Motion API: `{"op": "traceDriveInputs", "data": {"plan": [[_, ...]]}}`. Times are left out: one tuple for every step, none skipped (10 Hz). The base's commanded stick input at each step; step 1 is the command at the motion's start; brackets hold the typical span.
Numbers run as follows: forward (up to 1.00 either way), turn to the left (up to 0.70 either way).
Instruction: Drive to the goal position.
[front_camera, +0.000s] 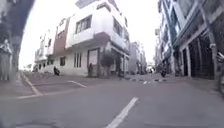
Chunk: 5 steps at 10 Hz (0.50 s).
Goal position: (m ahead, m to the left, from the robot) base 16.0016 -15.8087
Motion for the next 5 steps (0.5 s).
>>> {"op": "traceDriveInputs", "data": {"plan": [[1.00, 0.00], [1.00, 0.00], [1.00, 0.00], [1.00, 0.00], [1.00, 0.00]]}}
